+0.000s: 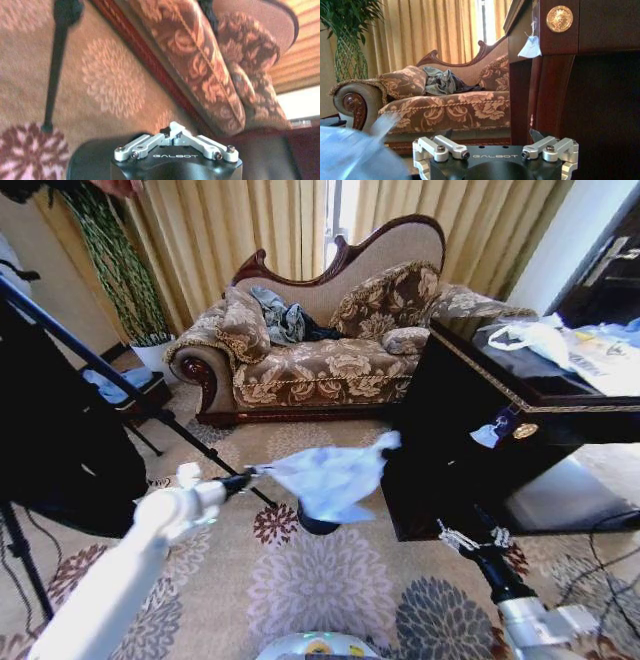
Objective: Place a garbage bag over the trash bin.
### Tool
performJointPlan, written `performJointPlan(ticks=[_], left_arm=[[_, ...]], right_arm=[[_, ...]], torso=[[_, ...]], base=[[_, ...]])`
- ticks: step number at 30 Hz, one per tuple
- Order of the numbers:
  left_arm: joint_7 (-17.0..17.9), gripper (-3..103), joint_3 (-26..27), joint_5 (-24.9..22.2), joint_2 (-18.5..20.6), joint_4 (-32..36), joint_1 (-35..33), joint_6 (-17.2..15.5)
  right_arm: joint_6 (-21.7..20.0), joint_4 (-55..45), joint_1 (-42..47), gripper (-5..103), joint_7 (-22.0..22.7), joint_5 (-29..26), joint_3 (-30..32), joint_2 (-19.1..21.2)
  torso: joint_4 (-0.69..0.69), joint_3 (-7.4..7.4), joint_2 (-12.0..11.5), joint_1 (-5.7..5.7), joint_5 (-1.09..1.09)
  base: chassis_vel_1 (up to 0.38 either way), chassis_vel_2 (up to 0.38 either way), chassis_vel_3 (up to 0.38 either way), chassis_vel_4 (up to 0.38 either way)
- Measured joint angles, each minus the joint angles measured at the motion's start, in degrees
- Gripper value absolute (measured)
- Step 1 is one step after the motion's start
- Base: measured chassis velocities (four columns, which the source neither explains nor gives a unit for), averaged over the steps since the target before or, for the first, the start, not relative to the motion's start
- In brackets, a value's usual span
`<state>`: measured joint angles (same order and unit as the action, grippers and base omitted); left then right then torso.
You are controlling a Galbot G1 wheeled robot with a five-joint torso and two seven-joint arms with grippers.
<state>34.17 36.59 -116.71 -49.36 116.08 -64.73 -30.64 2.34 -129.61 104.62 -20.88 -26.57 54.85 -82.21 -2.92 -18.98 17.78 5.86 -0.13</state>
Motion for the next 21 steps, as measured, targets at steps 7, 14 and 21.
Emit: performJointPlan(ticks=[7,14,21], left_arm=[[1.6,0,-1.3,-2.1,4.1,1.2,6.2,0.4],[2.4,0,-5.2,-3.0,9.8,1.1,12.1,0.4],[1.7,0,-10.5,-1.0,12.9,-4.1,22.7,1.1]], right_arm=[[-3.7,-4.6,-1.3,100,1.0,-6.7,-2.0,4.6],[-7.1,-4.6,-6.3,100,3.4,-10.6,-6.0,11.3],[-7.6,-1.4,-11.4,100,3.5,-10.9,-11.5,15.2]], torso=[[0.00,0.00,0.0,0.01,0.03],[0.00,0.00,0.0,0.01,0.07],[0.01,-0.01,0.0,0.01,0.04]], base=[[0.000,0.000,0.000,0.000],[0.000,0.000,0.000,0.000],[0.000,0.000,0.000,0.000]])
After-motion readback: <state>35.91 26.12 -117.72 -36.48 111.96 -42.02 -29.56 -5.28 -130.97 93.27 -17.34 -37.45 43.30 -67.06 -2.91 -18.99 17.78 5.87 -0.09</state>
